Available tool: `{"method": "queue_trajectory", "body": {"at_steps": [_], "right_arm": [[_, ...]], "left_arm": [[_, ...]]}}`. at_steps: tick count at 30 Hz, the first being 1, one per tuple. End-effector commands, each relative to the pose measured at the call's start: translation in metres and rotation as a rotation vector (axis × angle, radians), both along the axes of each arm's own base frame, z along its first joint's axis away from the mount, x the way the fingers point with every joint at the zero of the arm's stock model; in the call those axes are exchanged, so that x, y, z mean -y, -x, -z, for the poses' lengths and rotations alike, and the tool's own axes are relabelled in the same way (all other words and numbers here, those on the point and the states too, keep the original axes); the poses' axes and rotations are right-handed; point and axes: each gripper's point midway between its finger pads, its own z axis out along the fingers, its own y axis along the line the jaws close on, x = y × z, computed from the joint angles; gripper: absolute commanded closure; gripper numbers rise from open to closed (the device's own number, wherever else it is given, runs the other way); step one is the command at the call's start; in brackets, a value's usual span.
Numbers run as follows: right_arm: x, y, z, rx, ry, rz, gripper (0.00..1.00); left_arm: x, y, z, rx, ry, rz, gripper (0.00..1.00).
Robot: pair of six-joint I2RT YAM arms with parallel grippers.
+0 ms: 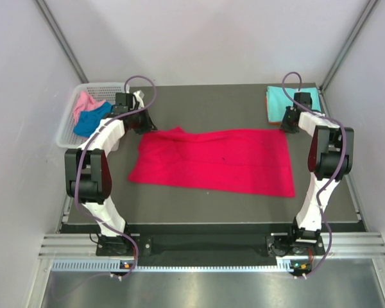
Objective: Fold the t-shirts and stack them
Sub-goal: Fold the tshirt
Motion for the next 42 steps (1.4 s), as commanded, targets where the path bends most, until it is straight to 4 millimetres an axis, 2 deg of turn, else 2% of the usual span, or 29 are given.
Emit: {"method": "queue_trajectory", "body": {"at_steps": [1, 8, 11, 12, 14, 18, 22, 25, 26, 28, 29, 34, 35, 42], "right_arm": [[-0.003, -0.015, -0.005, 0.039, 0.010, -0.022, 0.75], [-0.001, -0.012, 0.001, 0.017, 0.014, -0.024, 0.76], [-0.001, -0.011, 0.000, 0.017, 0.019, -0.034, 0.87], [0.001, -0.012, 0.000, 0.018, 0.025, -0.032, 0.94], [0.002, -0.012, -0.007, 0.029, 0.035, -0.031, 1.00], [0.002, -0.009, -0.029, 0.100, 0.046, -0.023, 1.00], [0.011, -0.001, -0.056, 0.156, 0.087, 0.015, 1.00], [0.011, 0.010, -0.056, 0.189, 0.080, 0.036, 1.00], [0.009, 0.022, -0.053, 0.195, 0.072, 0.043, 1.00], [0.010, 0.026, -0.055, 0.239, 0.077, 0.055, 1.00], [0.012, 0.034, -0.053, 0.233, 0.086, 0.066, 1.00], [0.016, 0.043, -0.063, 0.266, 0.106, 0.082, 1.00], [0.016, 0.042, -0.071, 0.302, 0.102, 0.087, 1.00], [0.018, 0.065, -0.073, 0.310, 0.108, 0.114, 1.00]], "left_arm": [[0.004, -0.013, -0.017, 0.052, 0.020, 0.013, 1.00], [0.003, -0.018, -0.018, 0.044, 0.015, 0.015, 1.00], [0.004, -0.017, -0.015, 0.036, 0.021, 0.011, 1.00], [0.005, -0.018, -0.014, 0.037, 0.023, 0.013, 1.00], [0.004, -0.018, -0.010, 0.023, 0.023, 0.003, 1.00], [-0.002, -0.018, -0.004, 0.005, 0.001, -0.028, 1.00], [-0.009, -0.017, 0.003, -0.020, -0.036, -0.060, 1.00], [-0.014, -0.016, 0.007, -0.041, -0.065, -0.073, 1.00], [-0.016, -0.014, 0.009, -0.055, -0.076, -0.078, 1.00], [-0.023, -0.012, 0.012, -0.068, -0.112, -0.089, 1.00], [-0.025, -0.011, 0.014, -0.080, -0.126, -0.092, 1.00], [-0.029, -0.007, 0.017, -0.115, -0.144, -0.100, 1.00], [-0.029, -0.006, 0.018, -0.122, -0.145, -0.101, 1.00], [-0.035, 0.008, 0.017, -0.143, -0.175, -0.121, 1.00]]}}
